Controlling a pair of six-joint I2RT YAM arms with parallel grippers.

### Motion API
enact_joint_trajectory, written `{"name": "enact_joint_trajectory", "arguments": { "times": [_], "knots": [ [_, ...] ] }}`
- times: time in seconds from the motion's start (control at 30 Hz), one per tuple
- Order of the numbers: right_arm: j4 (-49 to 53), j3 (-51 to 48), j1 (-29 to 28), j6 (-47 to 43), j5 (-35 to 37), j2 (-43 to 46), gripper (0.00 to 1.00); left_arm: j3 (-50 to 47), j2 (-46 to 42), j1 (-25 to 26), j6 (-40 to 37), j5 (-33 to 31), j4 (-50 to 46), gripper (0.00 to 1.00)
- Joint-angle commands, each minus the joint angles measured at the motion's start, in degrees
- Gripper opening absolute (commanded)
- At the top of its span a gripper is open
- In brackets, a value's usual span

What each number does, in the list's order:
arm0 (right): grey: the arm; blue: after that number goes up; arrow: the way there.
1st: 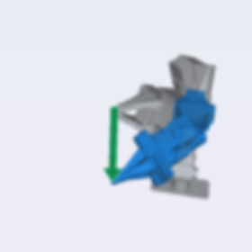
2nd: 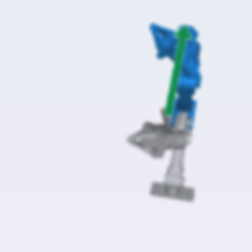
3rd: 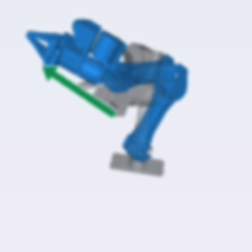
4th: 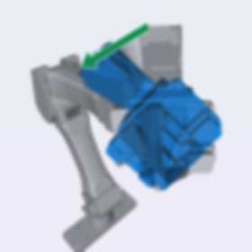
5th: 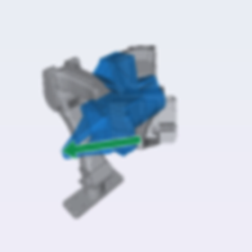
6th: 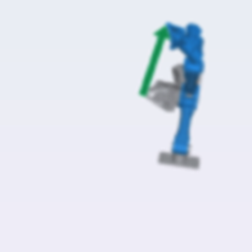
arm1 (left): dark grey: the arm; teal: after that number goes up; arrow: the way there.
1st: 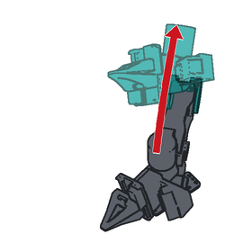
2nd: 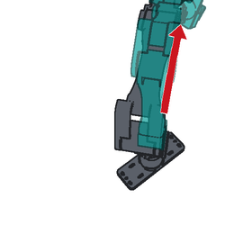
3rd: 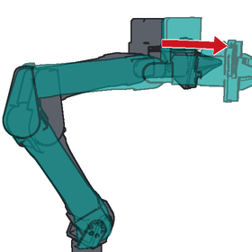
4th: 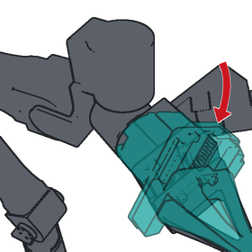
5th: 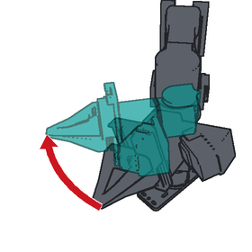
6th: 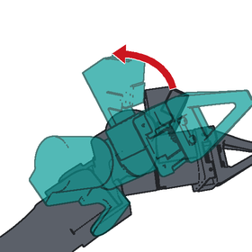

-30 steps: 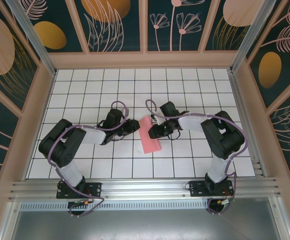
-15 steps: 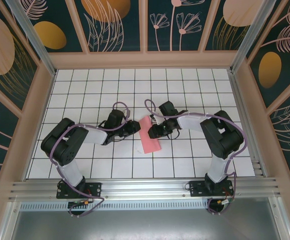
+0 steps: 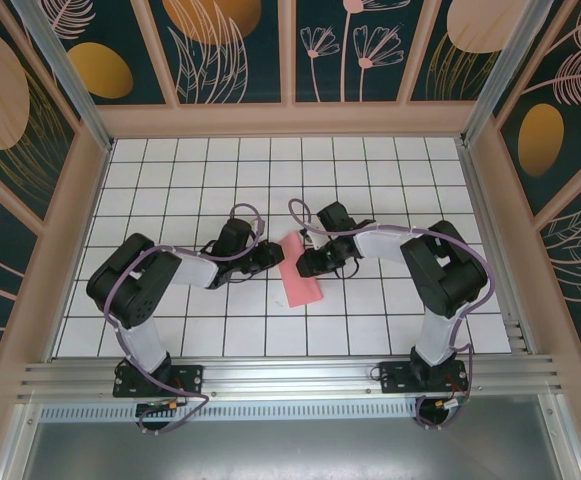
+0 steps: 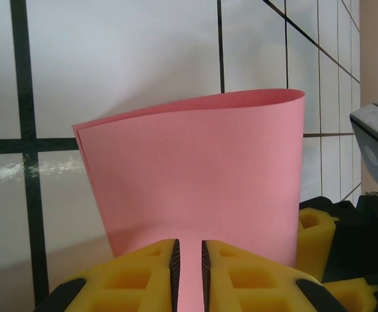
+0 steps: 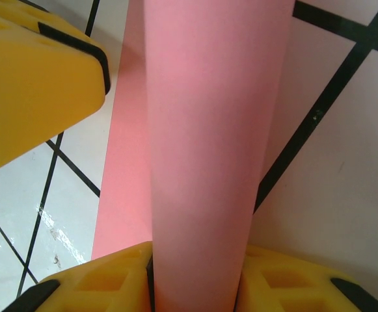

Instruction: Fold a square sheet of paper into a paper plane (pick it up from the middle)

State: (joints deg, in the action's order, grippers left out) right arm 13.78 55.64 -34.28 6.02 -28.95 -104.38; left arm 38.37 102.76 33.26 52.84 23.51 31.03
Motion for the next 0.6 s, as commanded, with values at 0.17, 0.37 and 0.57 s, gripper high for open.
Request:
{"name": "enact_joint_trajectory", "arguments": {
  "times": [0.17, 0.37, 0.57],
  "knots": [
    [0.81, -0.75, -0.36, -1.63, 7.59, -4.69, 0.35, 2.74, 1.9, 0.51, -1.39, -2.42, -6.0, 0.16],
    [0.77, -0.67, -0.59, -1.54, 7.68, -4.85, 0.35, 3.85, 2.86, 0.93, -2.15, -3.94, -9.53, 0.14],
    [0.9, -0.58, -0.75, -1.23, 7.72, -4.52, 0.35, 4.59, 3.2, 1.01, -2.82, -6.19, -13.81, 0.12]
  ]
}}
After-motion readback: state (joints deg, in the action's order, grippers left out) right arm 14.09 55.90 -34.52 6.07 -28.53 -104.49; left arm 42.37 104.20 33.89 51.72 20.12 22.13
